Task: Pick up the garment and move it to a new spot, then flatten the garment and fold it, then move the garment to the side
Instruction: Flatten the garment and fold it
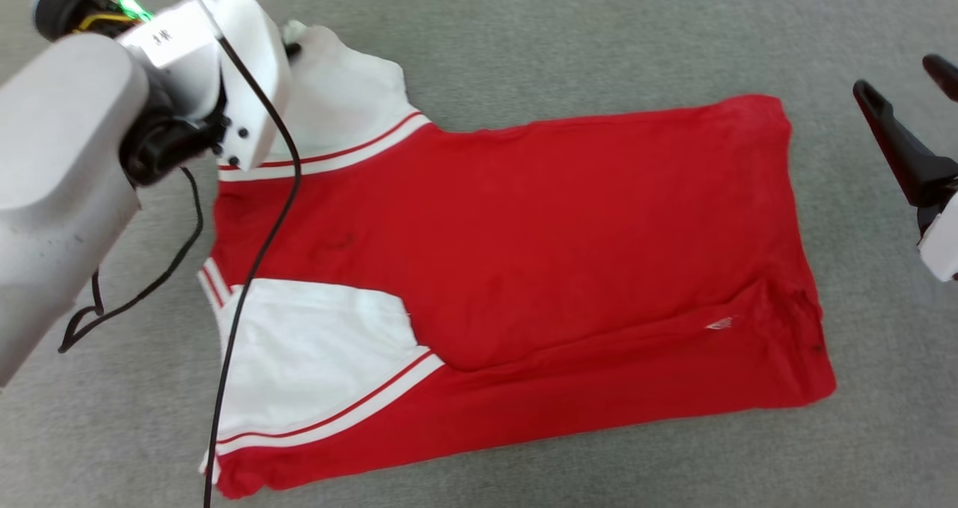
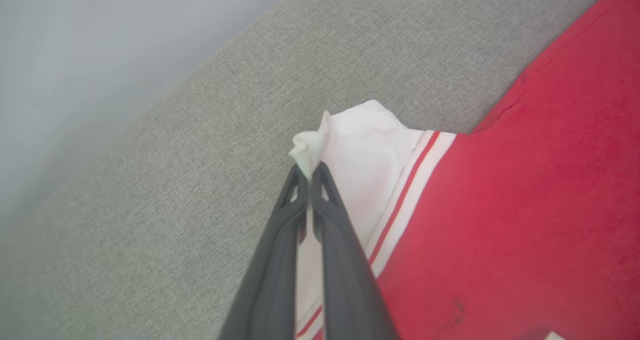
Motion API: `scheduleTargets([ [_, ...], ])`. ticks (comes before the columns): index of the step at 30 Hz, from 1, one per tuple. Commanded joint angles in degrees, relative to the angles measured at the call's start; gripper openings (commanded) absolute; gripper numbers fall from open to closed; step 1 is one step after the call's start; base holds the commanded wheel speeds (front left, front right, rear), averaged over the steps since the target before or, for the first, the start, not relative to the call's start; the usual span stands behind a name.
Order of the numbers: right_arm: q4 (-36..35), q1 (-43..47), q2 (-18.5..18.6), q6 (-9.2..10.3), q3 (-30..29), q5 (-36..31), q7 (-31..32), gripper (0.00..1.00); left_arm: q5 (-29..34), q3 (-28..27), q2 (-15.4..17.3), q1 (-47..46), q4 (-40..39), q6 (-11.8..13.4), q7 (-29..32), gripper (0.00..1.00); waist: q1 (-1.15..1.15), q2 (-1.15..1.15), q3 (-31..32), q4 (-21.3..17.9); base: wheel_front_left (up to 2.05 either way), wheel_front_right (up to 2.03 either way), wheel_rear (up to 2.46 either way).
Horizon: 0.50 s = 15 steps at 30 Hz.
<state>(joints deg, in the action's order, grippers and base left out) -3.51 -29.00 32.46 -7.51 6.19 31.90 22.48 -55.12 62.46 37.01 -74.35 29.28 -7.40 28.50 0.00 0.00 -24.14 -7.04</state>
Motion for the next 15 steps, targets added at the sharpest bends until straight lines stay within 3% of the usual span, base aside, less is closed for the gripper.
scheduleTargets([
  [1,1.4,-1.6,1.2,0.05,0.6,0.8,2.3,1.0,0.3,0.4,0.1,0.7,-0.6,0.0,-0.7,0.0,0.0,0.0,0.9,1.3,0.0,0.0,0.0],
  [9,10.8,-9.0,5.2,0.05,6.9,6.6,18.2,1.0,1.7,2.6,0.0,0.3,-4.3,0.0,-4.5,0.0,0.0,0.0,0.8,4.0,0.0,0.0,0.0],
  [15,16.6,-13.8,6.1,0.05,12.2,7.3,23.1,1.0,3.0,3.6,-1.0,-1.2,-7.1,0.0,-6.3,0.0,0.0,0.0,-0.7,6.2,0.0,0.0,0.0],
])
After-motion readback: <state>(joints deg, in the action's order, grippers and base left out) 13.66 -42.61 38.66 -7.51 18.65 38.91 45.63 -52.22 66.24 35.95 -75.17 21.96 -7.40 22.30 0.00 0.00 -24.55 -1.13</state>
